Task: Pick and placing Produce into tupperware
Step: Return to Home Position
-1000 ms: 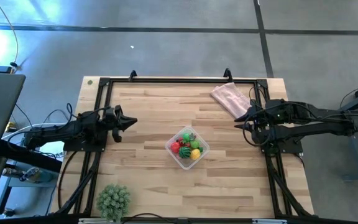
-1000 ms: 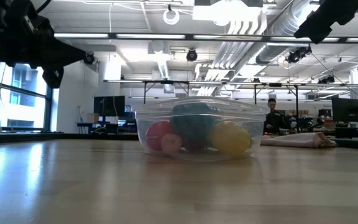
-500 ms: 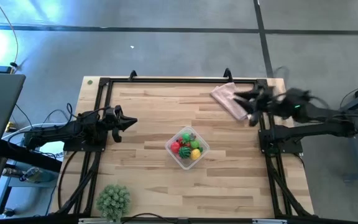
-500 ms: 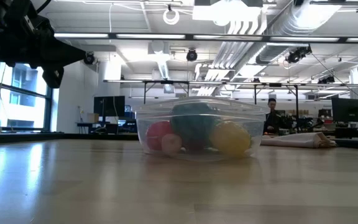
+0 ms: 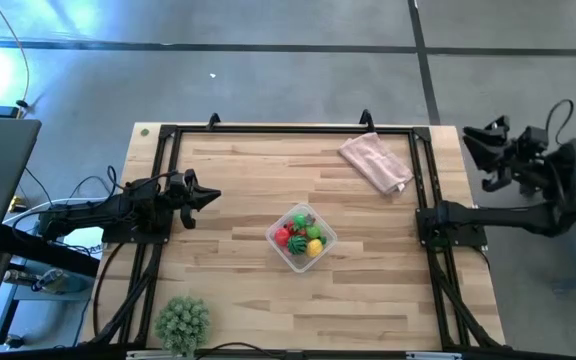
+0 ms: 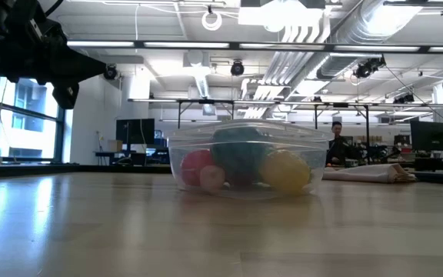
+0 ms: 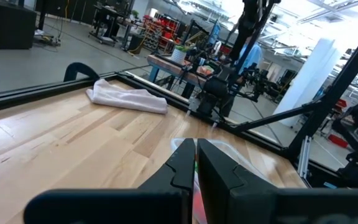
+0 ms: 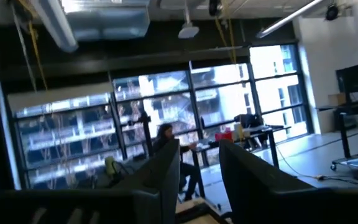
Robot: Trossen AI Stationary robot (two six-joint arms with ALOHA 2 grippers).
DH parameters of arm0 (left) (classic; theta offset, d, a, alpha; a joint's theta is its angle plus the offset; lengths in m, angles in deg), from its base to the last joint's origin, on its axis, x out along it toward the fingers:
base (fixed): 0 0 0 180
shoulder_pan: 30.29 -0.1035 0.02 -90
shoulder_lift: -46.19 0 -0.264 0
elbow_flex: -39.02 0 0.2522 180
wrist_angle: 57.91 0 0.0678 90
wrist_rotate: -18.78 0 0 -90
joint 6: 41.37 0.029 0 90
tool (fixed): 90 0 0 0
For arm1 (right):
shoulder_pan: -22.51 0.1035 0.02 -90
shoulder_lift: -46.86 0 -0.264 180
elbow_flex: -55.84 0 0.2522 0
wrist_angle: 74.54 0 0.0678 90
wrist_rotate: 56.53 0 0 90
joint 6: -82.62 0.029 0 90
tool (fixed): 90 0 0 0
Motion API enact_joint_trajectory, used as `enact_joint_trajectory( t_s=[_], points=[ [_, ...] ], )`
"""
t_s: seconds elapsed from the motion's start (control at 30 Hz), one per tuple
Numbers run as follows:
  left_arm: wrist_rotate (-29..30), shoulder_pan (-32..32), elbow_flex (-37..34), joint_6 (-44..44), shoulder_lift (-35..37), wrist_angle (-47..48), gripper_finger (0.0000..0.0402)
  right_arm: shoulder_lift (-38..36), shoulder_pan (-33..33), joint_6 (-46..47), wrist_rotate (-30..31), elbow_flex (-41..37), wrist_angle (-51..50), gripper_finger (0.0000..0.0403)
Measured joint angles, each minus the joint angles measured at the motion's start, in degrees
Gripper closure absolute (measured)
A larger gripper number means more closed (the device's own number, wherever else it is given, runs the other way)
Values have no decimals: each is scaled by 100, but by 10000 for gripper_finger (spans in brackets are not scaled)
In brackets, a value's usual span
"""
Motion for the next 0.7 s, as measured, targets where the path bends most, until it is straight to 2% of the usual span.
enact_joint_trajectory(
  t_s=[0.23, 0.33, 0.53, 0.7],
  points=[
    [0, 0, 0, 2, 0, 0, 394, -1132, 0, 583, 28, -1289, 557, 312],
    [-5, 0, 2, 0, -2, 0, 394, -1084, 1, 844, -133, -1736, 482, 335],
    [-15, 0, 4, 1, -2, -2, 394, -766, 4, 1141, -524, -2827, 1446, 376],
    [-11, 0, 4, 0, -2, -2, 394, -779, 4, 1269, -710, -3780, 2365, 389]
  ],
)
